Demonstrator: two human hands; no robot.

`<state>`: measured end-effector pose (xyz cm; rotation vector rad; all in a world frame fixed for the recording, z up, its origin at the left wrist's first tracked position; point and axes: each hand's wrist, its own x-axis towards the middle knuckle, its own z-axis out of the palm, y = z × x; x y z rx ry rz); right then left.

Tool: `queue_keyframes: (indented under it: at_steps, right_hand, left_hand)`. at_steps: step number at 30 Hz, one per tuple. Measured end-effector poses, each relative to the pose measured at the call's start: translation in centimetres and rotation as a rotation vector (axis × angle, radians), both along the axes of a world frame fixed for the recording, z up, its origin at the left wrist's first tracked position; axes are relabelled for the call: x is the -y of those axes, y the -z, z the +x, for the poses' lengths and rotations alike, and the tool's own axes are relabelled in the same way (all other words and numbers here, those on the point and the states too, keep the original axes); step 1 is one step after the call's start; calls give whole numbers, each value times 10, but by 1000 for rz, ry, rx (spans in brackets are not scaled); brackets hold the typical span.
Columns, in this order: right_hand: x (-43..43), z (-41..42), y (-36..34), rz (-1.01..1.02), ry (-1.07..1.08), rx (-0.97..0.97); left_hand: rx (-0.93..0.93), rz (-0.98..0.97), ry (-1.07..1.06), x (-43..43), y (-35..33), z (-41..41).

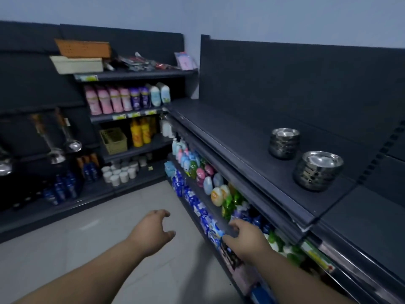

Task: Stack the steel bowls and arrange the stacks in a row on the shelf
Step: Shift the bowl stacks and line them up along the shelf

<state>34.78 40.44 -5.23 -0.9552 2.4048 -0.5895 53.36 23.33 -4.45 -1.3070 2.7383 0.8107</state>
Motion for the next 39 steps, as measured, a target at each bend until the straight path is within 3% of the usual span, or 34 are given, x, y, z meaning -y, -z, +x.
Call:
queue_keyframes:
  at_steps: [8,14,21,28,34,39]
  right_hand:
    - [84,-114,-4,-47,-3,7]
    - [108,-223,-28,-213,250,24]
    - [118,-290,-18,-243,535,81]
    - [140,-323,-15,-396,903,34]
    - [160,-341,-25,-548,1087,44]
    - [165,-351,-18,-669,1153,102]
  left_hand:
    - [-9,-48,-27,79,-4,-110]
    - [-81,-21,78,118,-8,-232]
    - [-232,42,252,150,-12,-365]
    - [-300,326,461,183,-8,-481]
    - [-295,550,635,191,-7,-551]
    - [-244,966,668,170,-12,-576]
